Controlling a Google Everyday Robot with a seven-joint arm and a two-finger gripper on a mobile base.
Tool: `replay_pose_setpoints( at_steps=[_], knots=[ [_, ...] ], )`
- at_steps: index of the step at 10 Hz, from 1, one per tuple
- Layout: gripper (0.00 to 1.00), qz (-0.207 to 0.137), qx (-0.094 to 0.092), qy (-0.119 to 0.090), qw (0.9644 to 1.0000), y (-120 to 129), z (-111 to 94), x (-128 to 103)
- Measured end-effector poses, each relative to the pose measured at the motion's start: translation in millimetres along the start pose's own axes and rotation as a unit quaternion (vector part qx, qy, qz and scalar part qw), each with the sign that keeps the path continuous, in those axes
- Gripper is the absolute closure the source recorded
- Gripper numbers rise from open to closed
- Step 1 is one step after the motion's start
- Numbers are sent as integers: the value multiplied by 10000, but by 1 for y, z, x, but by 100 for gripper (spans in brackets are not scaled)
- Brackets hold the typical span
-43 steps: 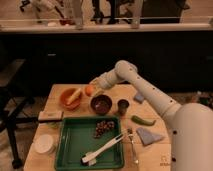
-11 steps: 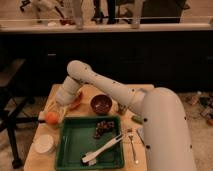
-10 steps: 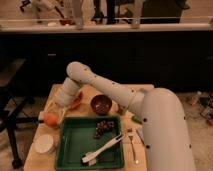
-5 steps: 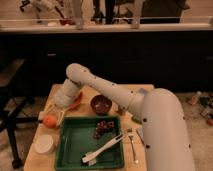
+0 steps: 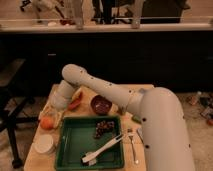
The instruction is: Place apple in paper cup
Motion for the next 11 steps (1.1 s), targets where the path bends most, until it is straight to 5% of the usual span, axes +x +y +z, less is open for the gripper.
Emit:
replay_pose_setpoints(
  at_steps=[6, 11],
  knots=[
    [100, -399, -237, 15, 9989, -11, 24, -30],
    [100, -306, -327, 11, 9990, 4, 41, -33]
  ],
)
